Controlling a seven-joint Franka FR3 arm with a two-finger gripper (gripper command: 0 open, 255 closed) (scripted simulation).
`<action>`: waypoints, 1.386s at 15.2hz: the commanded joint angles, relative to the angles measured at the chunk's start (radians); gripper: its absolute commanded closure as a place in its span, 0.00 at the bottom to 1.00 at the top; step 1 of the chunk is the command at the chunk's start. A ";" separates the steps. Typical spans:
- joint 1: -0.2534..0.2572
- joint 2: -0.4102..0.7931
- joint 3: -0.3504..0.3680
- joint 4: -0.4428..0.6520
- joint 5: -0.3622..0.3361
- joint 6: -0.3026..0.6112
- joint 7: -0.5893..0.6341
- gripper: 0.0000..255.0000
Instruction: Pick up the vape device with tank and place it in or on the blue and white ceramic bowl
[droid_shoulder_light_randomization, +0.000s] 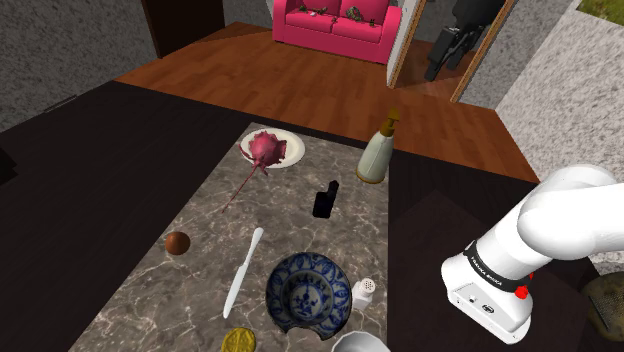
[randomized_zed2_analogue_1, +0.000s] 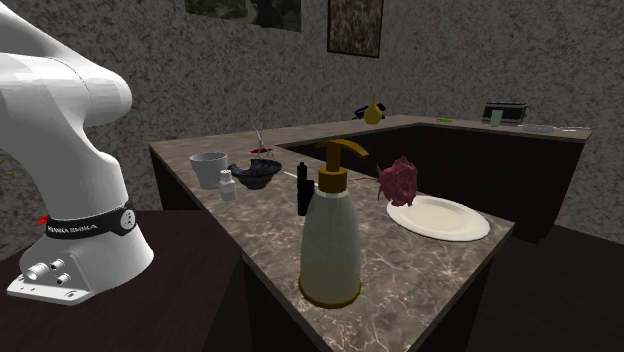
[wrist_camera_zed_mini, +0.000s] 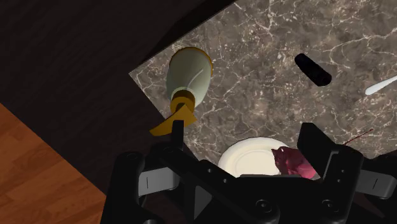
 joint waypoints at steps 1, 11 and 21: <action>0.000 0.000 0.000 0.000 0.000 0.000 0.000 0.00; 0.058 0.047 0.127 -0.234 0.102 0.286 0.160 0.00; 0.111 0.270 0.285 -0.339 0.182 0.627 0.329 0.00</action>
